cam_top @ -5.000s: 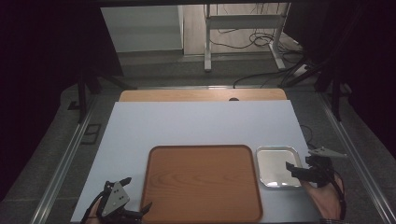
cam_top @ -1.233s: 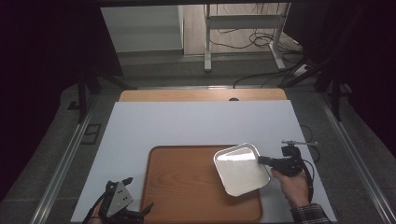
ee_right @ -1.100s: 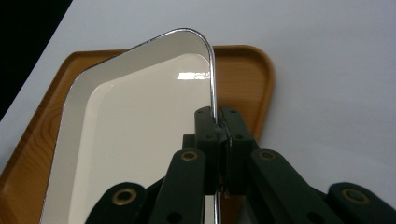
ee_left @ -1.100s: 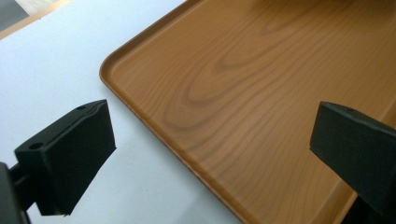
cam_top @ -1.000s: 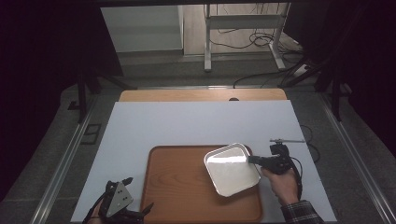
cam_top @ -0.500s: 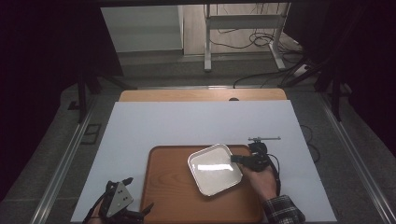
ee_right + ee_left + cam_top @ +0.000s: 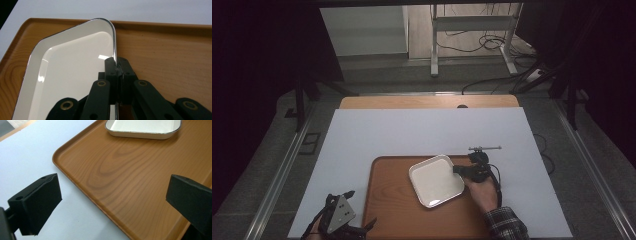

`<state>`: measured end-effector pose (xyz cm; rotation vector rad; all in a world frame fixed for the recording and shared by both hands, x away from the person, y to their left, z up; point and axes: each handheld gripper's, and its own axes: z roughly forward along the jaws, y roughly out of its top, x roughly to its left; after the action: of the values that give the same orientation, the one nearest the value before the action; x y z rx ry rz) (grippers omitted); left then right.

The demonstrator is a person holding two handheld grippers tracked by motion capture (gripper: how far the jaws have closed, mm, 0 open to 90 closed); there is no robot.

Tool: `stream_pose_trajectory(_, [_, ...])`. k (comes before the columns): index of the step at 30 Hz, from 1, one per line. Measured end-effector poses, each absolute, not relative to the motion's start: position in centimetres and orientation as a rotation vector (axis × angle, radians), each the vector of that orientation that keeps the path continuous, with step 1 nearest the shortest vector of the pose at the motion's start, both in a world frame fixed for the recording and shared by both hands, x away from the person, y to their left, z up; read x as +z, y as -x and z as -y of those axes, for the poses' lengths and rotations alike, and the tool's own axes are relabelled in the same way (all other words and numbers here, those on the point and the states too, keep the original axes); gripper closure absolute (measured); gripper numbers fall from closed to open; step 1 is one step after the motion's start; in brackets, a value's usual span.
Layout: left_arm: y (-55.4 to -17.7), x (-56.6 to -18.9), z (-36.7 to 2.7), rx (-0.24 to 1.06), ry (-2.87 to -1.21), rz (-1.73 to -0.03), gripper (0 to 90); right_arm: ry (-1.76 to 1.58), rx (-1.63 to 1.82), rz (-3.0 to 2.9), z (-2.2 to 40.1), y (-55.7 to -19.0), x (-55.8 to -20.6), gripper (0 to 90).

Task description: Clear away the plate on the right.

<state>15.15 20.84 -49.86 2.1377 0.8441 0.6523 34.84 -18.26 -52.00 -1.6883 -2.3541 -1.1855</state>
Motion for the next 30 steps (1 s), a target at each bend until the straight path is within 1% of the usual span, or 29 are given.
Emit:
stream_pose_trajectory(1, [-15.1, -49.9, -20.8, 0.655, -2.141, -0.841, 0.0, 1.678, -1.19, 2.355, 18.3, -34.9, -52.1, 83.4])
stream_pose_trajectory(2, [-15.1, -49.9, -20.8, 0.655, -2.141, -0.841, 0.0, 1.669, -1.185, 2.355, 18.3, -34.9, -52.1, 76.9])
stream_pose_trajectory(3, [-15.1, -49.9, -20.8, 0.657, -2.146, -0.838, 0.0, 1.663, -1.185, 2.364, 18.4, -34.9, -52.1, 74.3])
stream_pose_trajectory(4, [-15.1, -49.9, -20.8, 0.657, -2.144, -0.838, 0.0, 1.653, -1.183, 2.402, 18.4, -34.9, -51.9, 68.6])
stream_pose_trajectory(5, [-15.1, -49.9, -20.8, 0.658, -2.144, -0.838, 0.0, 1.653, -1.183, 2.402, 18.4, -34.9, -51.9, 68.6])
stream_pose_trajectory(9, [-15.1, -49.9, -20.8, 0.656, -2.137, -0.839, 0.0, 1.586, -1.174, 2.499, 18.3, -34.6, -51.4, 61.2])
stream_pose_trajectory(17, [-15.1, -49.8, -20.9, 0.657, -2.13, -0.835, 0.0, 1.432, -1.248, 2.642, 18.5, -33.1, -50.0, 60.9])
stream_pose_trajectory(23, [-15.0, -49.8, -20.8, 0.657, -2.136, -0.83, 0.0, 1.318, -1.279, 2.716, 18.6, -31.8, -49.0, 54.2])
stream_pose_trajectory(25, [-15.0, -49.8, -20.8, 0.657, -2.136, -0.83, 0.0, 1.301, -1.281, 2.725, 18.5, -31.6, -48.9, 53.9])
stream_pose_trajectory(28, [-15.0, -49.8, -20.8, 0.659, -2.135, -0.829, 0.0, 1.253, -1.282, 2.732, 18.4, -30.9, -48.7, 54.9])
stream_pose_trajectory(30, [-15.0, -49.8, -20.8, 0.657, -2.138, -0.829, 0.0, 1.218, -1.284, 2.738, 18.3, -30.5, -48.5, 57.8])
